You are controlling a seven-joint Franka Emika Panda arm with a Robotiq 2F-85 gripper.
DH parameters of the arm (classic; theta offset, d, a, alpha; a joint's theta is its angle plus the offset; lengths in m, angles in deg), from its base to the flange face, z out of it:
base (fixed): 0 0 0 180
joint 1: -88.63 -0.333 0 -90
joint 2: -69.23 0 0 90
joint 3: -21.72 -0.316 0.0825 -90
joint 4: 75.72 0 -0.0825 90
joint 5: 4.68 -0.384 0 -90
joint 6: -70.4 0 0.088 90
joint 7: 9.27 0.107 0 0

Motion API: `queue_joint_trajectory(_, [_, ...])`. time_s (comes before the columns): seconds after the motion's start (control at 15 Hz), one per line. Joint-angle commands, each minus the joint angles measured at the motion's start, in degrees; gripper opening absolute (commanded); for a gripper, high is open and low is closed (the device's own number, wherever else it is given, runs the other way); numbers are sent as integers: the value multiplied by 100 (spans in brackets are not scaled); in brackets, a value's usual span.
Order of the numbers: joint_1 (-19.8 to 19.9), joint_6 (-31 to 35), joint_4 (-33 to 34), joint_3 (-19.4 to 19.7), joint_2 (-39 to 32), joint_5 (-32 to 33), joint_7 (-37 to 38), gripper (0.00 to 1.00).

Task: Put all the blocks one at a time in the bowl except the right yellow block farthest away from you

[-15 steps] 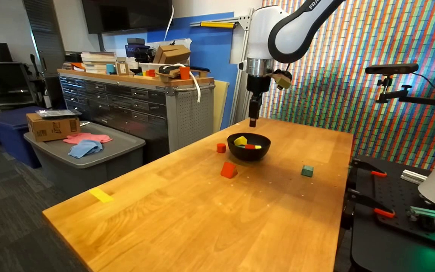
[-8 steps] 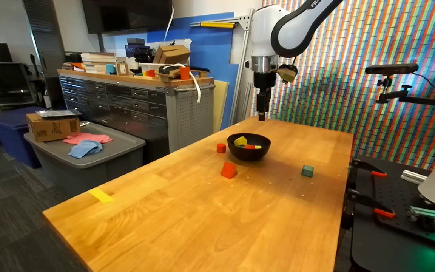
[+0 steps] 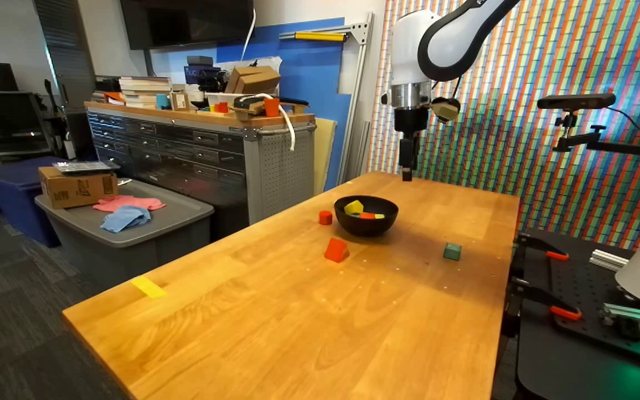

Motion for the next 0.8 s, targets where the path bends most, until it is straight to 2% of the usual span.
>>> queue_joint_trajectory(0.0, [490,455,-870,-183,251,-943,-1036,100])
queue_joint_trajectory(0.2, [761,987,-1620,-184,425,-1638,-1985,100])
queue_joint_trajectory(0.33, [867,1677,-2110,-251,484,-2243,-2540,100])
queue_joint_trajectory(0.4, [880,2037,-2305,-349,488,-2747,-2836,100])
queue_joint_trajectory(0.6, [709,3226,-2824,-787,502,-4046,-3366,100])
queue_joint_trajectory(0.67, [515,3557,-2408,-842,16,-4368,-3476,100])
queue_joint_trajectory(0.73, [400,3992,-2506,-1031,-60,-4549,-3478,100])
